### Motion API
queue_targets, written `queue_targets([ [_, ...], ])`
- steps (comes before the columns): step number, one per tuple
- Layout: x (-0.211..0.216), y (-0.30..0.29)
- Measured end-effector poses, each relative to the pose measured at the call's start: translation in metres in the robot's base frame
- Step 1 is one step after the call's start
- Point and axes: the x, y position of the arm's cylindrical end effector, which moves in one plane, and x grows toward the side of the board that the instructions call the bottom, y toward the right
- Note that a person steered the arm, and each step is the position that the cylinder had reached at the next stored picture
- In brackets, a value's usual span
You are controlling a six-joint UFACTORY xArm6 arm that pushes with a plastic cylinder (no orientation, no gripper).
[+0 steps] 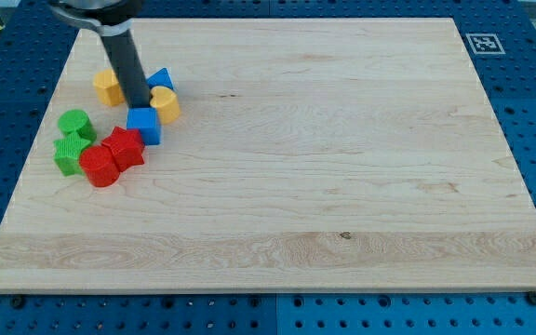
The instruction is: Nudge the yellow hexagon down a bit
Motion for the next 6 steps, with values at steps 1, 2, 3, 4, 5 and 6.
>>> queue_targets([
  [1,0.001,0.004],
  [2,0.006,-0.064],
  [3,0.004,-0.134],
  [4,-0.018,-0.142],
  [5,-0.067,-0.108],
  [6,-0.072,-0.042],
])
